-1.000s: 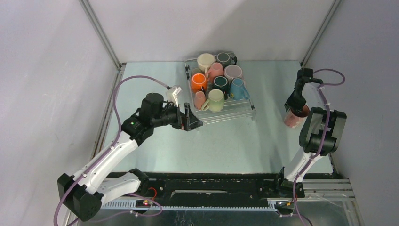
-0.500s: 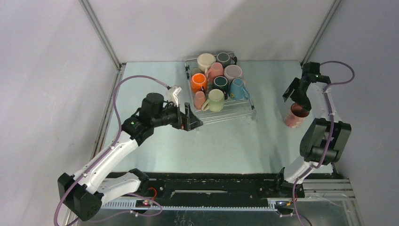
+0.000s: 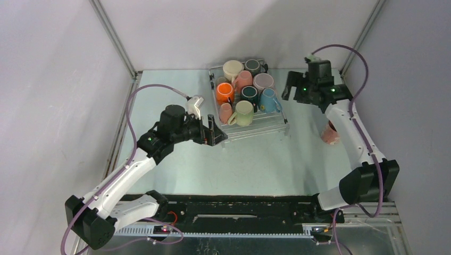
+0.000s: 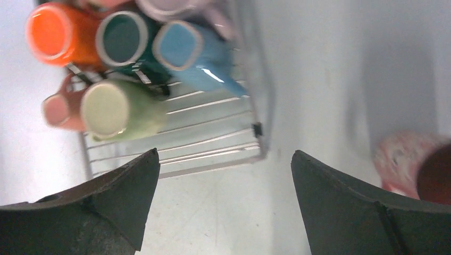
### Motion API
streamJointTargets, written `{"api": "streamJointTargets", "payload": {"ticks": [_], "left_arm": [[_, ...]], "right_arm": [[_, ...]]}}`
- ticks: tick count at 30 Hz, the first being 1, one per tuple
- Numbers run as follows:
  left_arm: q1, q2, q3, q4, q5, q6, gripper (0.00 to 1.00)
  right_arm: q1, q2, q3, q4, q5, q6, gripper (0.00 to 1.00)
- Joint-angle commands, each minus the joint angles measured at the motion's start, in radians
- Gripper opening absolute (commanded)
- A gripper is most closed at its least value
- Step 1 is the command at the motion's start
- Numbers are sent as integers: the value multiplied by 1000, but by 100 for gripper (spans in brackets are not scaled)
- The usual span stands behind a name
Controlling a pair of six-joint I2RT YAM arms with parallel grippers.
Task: Unload the cups from the dish rack
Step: Unload the cup from the dish rack.
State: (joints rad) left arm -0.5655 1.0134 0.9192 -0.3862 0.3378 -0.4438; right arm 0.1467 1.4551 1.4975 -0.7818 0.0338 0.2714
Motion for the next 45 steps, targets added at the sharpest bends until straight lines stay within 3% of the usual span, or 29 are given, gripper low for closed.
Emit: {"api": "streamJointTargets", "payload": {"ticks": [1,7,18,26,36,45], "left_arm": [[-4,-19,61,17,-23,4,100],[-5,-33,76,-7,-31,-2,100],[-5,-32,110,-53,-23,6,100],[-5,-17,126,-71,-17,14,100],[-5,-6,126,-74,-14,12,100],[-5,-7,118,-73,-3,5,100]], "right_arm": [[80,24,13,180,-92,-163,100],[120,176,101,218,-85,-309,99],[133,422,267,196,-162,-415,100],[137,500,273,202,-180,-423,99],[148,567,266,229,-193,-412,84],[166,594,255,233,-141,-385,80]]}}
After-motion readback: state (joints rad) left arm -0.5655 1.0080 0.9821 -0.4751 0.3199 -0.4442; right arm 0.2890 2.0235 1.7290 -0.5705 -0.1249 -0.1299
